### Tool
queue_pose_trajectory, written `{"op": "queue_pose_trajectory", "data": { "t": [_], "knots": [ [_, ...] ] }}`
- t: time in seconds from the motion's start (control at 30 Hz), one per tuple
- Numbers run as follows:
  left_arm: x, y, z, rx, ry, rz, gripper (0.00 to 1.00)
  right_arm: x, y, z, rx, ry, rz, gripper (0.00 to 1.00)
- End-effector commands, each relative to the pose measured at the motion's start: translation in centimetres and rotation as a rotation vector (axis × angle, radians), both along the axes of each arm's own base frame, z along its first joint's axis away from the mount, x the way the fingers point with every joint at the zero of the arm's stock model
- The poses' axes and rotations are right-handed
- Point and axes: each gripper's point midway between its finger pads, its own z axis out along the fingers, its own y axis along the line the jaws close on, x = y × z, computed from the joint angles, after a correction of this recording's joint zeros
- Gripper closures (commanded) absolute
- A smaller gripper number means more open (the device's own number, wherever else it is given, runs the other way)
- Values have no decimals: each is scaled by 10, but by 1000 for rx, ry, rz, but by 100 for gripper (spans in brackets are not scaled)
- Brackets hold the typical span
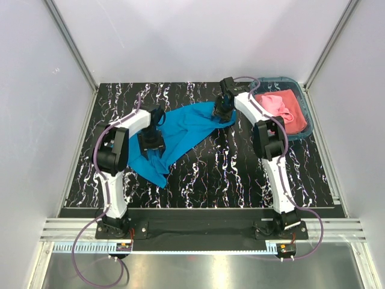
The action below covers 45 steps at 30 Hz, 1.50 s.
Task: Fold and stack the t-shirts
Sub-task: Flatten the tshirt out
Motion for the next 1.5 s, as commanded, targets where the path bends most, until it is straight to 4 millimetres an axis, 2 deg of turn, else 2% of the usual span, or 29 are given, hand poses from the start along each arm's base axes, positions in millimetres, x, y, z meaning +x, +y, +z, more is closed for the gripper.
{"op": "queue_pose_trajectory", "data": {
  "t": [0.0, 0.03, 0.07, 0.1, 0.13, 0.17, 0.2, 0.23, 0.27, 0.3, 0.4, 0.47, 0.53, 0.57, 0.6, 0.63, 0.67, 0.7, 0.73, 0.77, 0.8, 0.83, 0.87, 0.97, 1.07, 1.1, 1.33, 1.47],
  "knots": [
    [18, 45, -15, 200, 9, -10, 37, -33, -39, -5, -141, 81, -41, 46],
    [22, 51, -14, 221, 9, -13, 37, -54, -46, -21, -158, 137, -44, 46],
    [28, 61, -15, 255, 9, -31, 37, -60, -50, -5, -157, 120, -50, 46],
    [37, 66, -7, 285, -10, -33, 36, -70, -54, -5, -164, 135, -53, 46],
    [41, 70, -2, 308, -17, -43, 36, -91, -62, -16, -182, 183, -52, 46],
    [43, 76, 4, 338, -16, -72, 36, -95, -64, 0, -178, 153, -40, 46],
    [49, 77, 17, 337, -54, -78, 36, -108, -68, -4, -190, 178, -24, 46],
    [51, 76, 24, 331, -75, -84, 36, -114, -71, 3, -195, 177, -11, 46],
    [53, 72, 30, 304, -105, -102, 36, -113, -79, 18, -236, 134, 9, 46],
    [49, 70, 48, 284, -150, -99, 33, -114, -82, 27, -250, 119, 28, 45],
    [38, 56, 69, 210, -224, -98, 28, -110, -80, 68, -264, 32, 82, 42],
    [20, 50, 85, 156, -266, -74, 25, -103, -60, 99, -236, -53, 128, 40],
    [0, 50, 97, 126, -291, -49, 24, -95, -37, 116, -192, -117, 159, 38],
    [-8, 49, 100, 112, -292, -23, 24, -99, -14, 109, -160, -98, 182, 38],
    [-14, 50, 104, 104, -305, -10, 24, -96, 4, 115, -111, -107, 200, 41],
    [-26, 50, 109, 88, -323, 7, 24, -98, 19, 111, -90, -93, 216, 43],
    [-31, 50, 113, 76, -342, 17, 24, -103, 41, 91, -75, -48, 231, 48],
    [-35, 50, 116, 66, -358, 27, 24, -103, 53, 86, -68, -38, 240, 53],
    [-40, 49, 115, 54, -363, 36, 24, -96, 67, 94, -49, -64, 237, 61],
    [-48, 46, 118, 24, -382, 39, 25, -93, 75, 76, -52, -36, 212, 67],
    [-52, 45, 117, 9, -382, 45, 25, -88, 87, 79, -41, -56, 208, 71],
    [-56, 43, 116, -3, -384, 62, 25, -85, 89, 73, -50, -53, 190, 75],
    [-61, 39, 118, -34, -388, 67, 25, -81, 88, 58, -81, -40, 162, 75],
    [-82, 34, 104, -74, -351, 85, 26, -70, 85, 43, -130, -62, 127, 73],
    [-91, 34, 100, -87, -353, 92, 26, -61, 79, 34, -184, -92, 103, 69],
    [-97, 36, 97, -83, -348, 94, 26, -56, 79, 36, -189, -106, 96, 69],
    [-101, 35, 93, -95, -351, 102, 27, -49, 77, 16, -235, -93, 84, 68],
    [-98, 33, 93, -100, -353, 100, 27, -47, 81, 16, -231, -107, 111, 63]
  ]
}}
